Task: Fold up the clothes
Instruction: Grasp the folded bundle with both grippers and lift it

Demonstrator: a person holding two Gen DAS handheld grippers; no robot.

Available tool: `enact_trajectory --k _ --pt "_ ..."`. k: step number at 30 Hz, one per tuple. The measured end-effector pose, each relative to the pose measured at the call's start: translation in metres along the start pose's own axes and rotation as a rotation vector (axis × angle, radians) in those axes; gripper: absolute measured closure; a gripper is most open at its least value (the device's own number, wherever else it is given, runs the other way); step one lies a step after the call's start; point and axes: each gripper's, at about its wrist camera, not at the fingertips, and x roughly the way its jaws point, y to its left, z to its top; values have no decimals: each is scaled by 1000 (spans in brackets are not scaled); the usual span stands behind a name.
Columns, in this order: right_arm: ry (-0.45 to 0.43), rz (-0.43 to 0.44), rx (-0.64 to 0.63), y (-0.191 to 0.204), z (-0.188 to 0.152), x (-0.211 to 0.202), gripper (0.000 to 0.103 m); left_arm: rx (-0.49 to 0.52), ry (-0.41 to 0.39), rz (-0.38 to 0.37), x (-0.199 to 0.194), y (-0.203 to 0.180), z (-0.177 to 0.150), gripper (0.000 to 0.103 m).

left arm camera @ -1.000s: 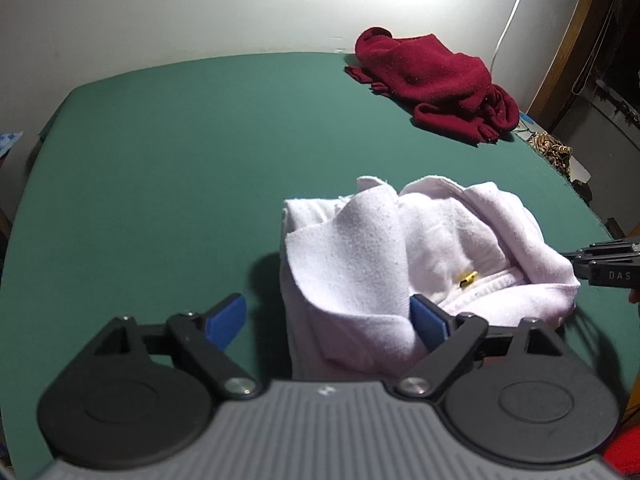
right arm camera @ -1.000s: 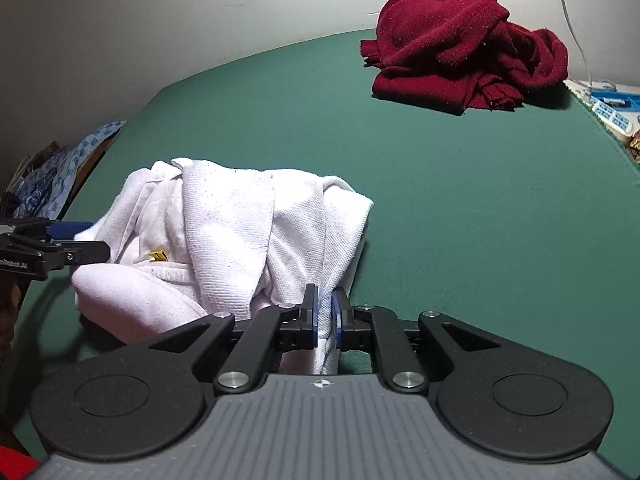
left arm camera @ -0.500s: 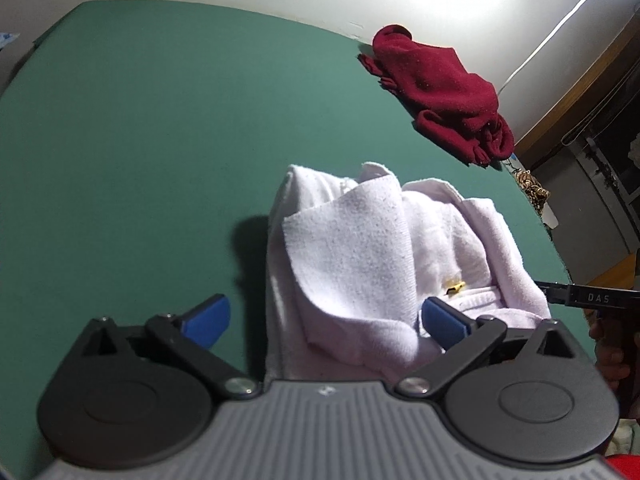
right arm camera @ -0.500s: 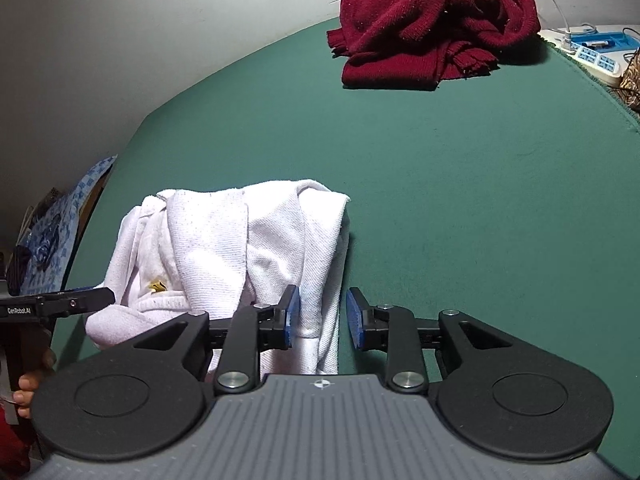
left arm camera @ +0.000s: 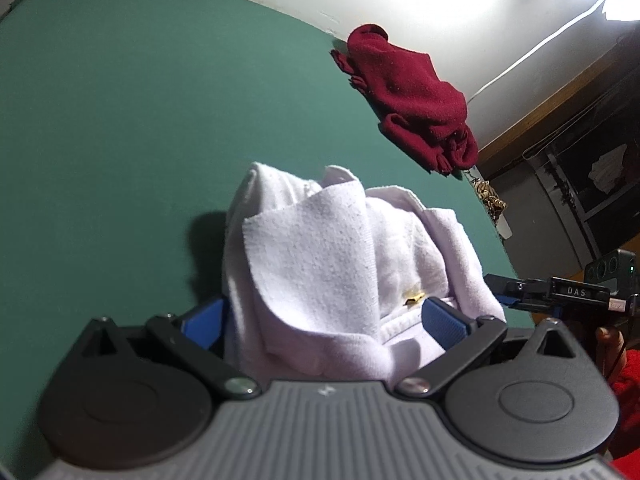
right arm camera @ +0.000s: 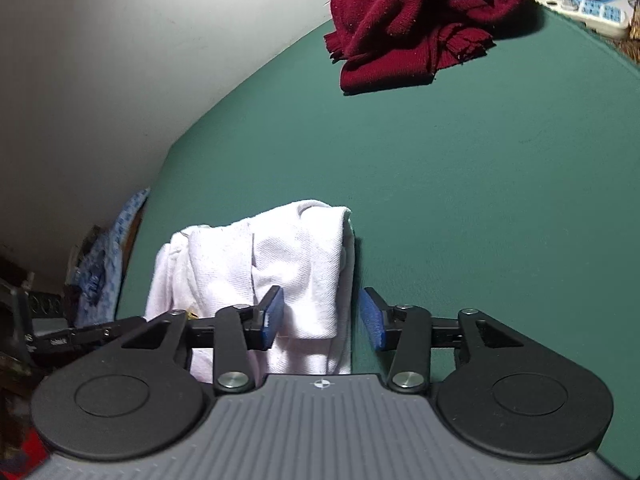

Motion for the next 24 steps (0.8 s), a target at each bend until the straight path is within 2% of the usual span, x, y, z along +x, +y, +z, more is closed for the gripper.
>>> enact_trajectory --k 3,6,12,16,22,24 --pt "6 18 20 0 1 8 40 -30 -10 -32 0 5 1 2" --pt "38 26 -12 5 4 22 40 -52 -17 -52 1 8 2 2" --pt "46 70 -25 6 3 29 34 -92 -52 -56 3 9 2 2" --pt "50 84 -28 6 1 31 38 -75 -68 -31 6 1 1 2" --pt "56 106 -33 7 -2 34 58 -74 -95 15 8 -6 -1 4" --pt "43 95 -70 13 -6 35 62 -59 -98 52 6 -10 -4 24"
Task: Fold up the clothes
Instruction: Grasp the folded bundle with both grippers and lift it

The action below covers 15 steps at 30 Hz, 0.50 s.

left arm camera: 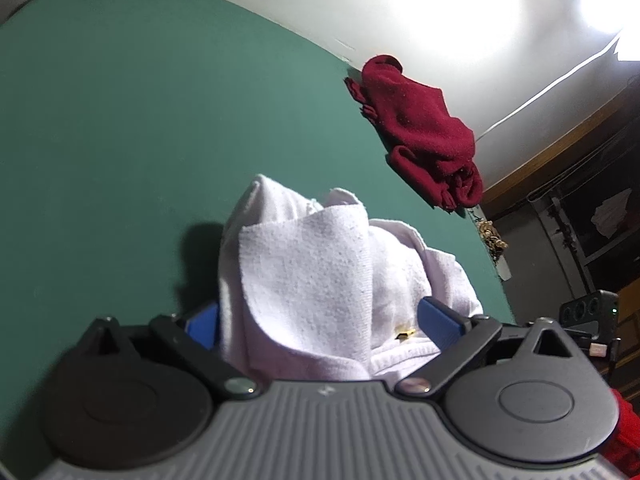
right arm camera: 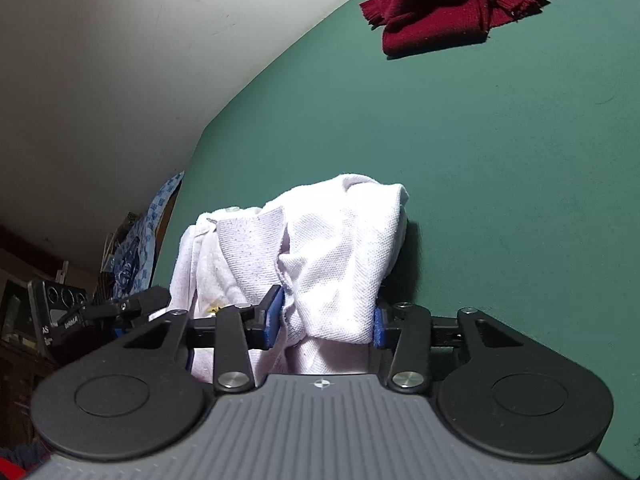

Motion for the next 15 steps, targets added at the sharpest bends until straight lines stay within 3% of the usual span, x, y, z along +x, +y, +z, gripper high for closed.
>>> enact_trajectory --k 1,3,8,10,15 --pt "-8 -10 -25 4 -2 1 64 9 -2 19 -1 -2 -2 29" --pt "-23 -29 -76 13 -7 4 65 28 -5 56 -3 -6 -5 50" --pt "-102 -80 -340 49 -17 2 68 42 -16 127 -17 -10 -14 71" --pt "-94 -73 -394 56 -18 6 68 24 -24 139 -28 -6 -20 74" --pt "-56 -75 -351 46 -11 23 66 -24 -58 167 -37 5 -36 78"
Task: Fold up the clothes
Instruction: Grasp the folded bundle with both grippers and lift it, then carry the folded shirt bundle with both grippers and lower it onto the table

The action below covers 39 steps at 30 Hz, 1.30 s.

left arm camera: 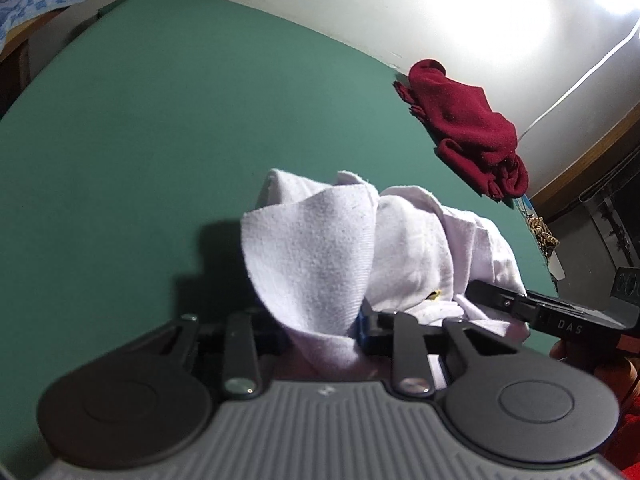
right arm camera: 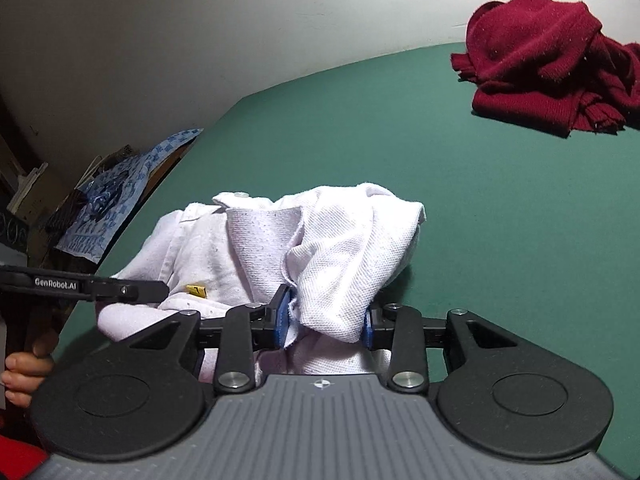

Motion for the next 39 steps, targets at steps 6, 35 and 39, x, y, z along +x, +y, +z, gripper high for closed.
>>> enact_trajectory --k 6,35,39 --pt "7 39 17 6 20 2 71 26 -115 51 2 -16 28 82" --pt "-334 -6 -40 90 184 201 50 150 -341 372 66 146 254 41" --pt "-401 -38 -18 88 174 191 40 180 -508 523 27 133 209 39"
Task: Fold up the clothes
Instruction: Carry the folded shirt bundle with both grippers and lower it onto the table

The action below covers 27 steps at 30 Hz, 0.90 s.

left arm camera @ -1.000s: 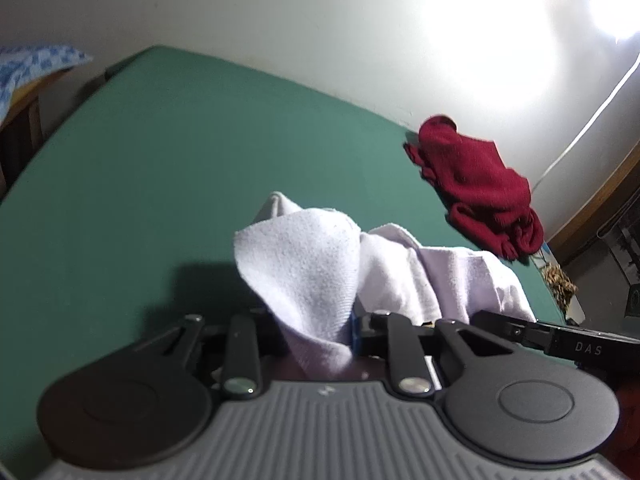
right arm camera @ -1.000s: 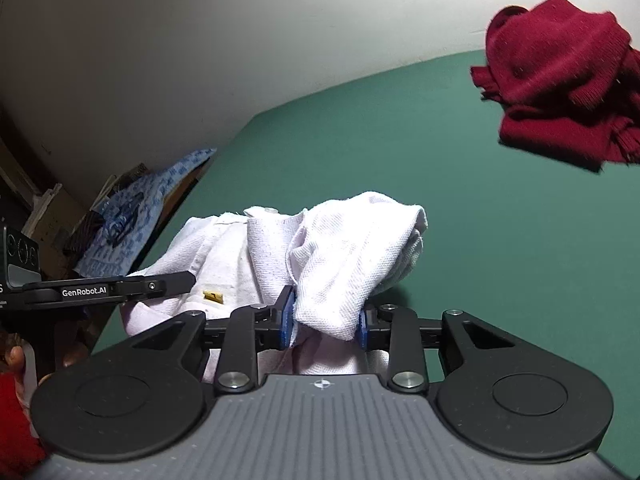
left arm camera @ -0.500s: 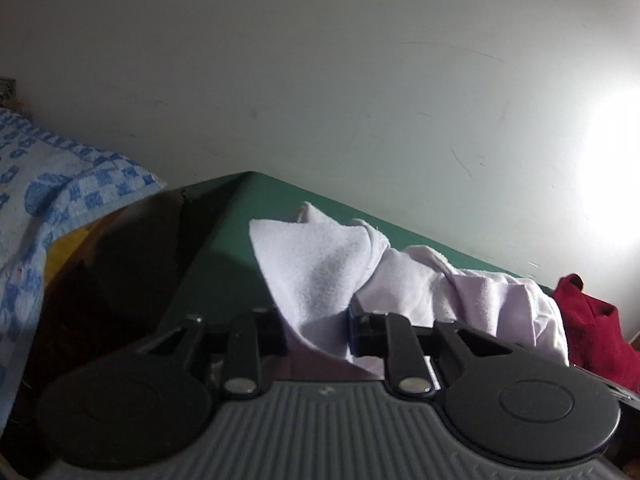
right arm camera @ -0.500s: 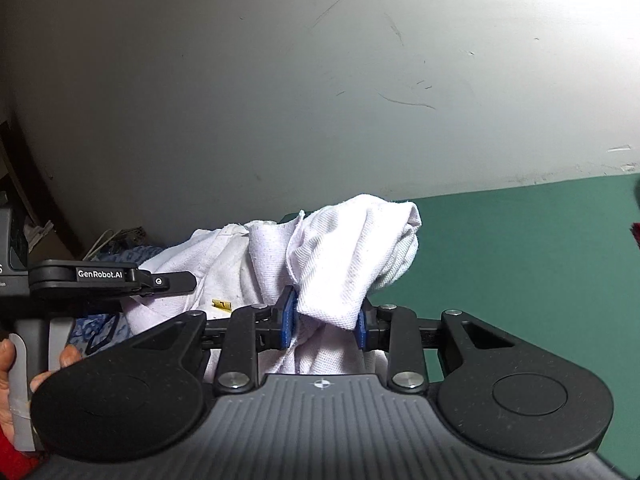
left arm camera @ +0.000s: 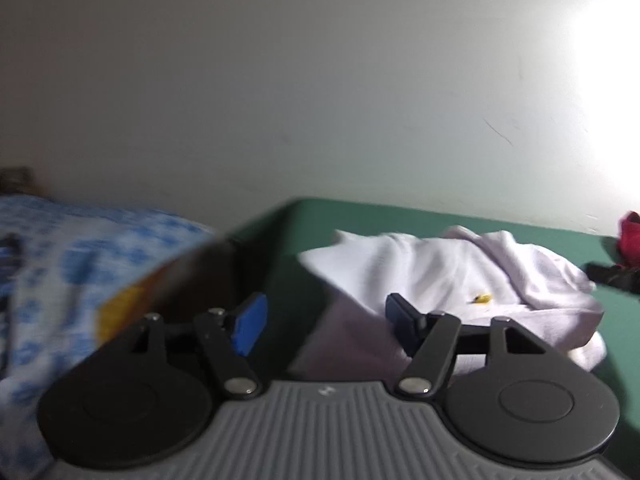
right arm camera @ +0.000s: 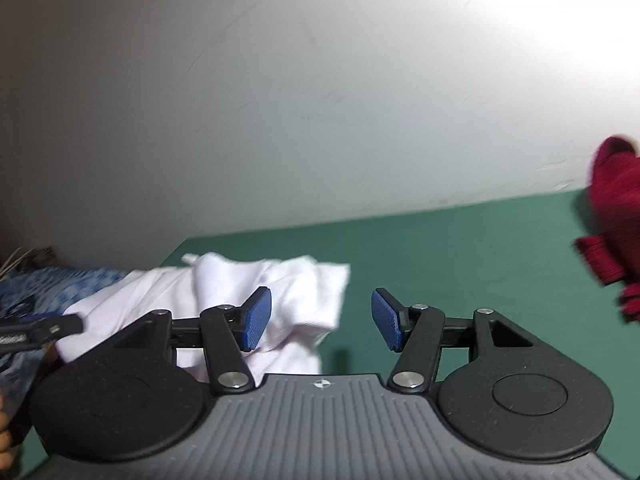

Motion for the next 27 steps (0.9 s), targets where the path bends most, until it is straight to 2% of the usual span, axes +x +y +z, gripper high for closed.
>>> enact_trajectory --k 1,2,3,4,5,7,8,10,11,12,14,16,18,20,21,24,26,27 --pt "-16 -9 4 -1 -1 -3 43 -7 -37 26 -11 -1 0 40" --pt "-33 -18 8 -1 -3 -6 48 -4 -71 18 -19 -6 4 40" --pt "-49 -27 12 -2 -4 -10 62 12 -92 -12 -22 -14 8 40" --pt "-42 -12 11 2 -6 -10 66 34 -100 -58 -23 -23 13 40" --pt "-3 39 2 10 -8 -7 67 46 -100 -112 -21 -31 15 39" --pt "68 143 -23 25 -13 -3 71 61 -92 -197 -11 -45 15 30" --pt "87 156 -45 31 -15 0 71 66 -71 -199 -2 -50 12 29" --pt "116 127 -92 39 -18 9 71 58 -1 -172 21 -52 0 35" --pt "135 79 -98 37 -17 16 71 60 48 -154 30 -51 -5 41" --pt "157 27 -96 31 -17 25 72 77 80 -135 36 -50 -7 41" --pt "180 -22 -74 21 -15 33 74 93 75 -114 38 -50 -7 38" --pt "142 -29 -90 20 -13 21 74 104 78 -93 39 -49 -8 35" --pt "84 -27 -123 21 -9 3 74 130 97 -60 42 -47 -11 26" --pt "91 44 -140 26 -6 2 72 130 101 -62 39 -42 -10 25" --pt "107 93 -145 30 -5 5 72 119 97 -77 36 -39 -9 30" --pt "228 186 -142 39 -10 23 72 29 -14 -197 11 -22 0 36" --pt "266 138 -67 28 -12 36 72 -12 -69 -281 -1 -16 3 35" --pt "273 105 -18 21 -12 43 78 -28 -52 -297 0 -17 3 35"
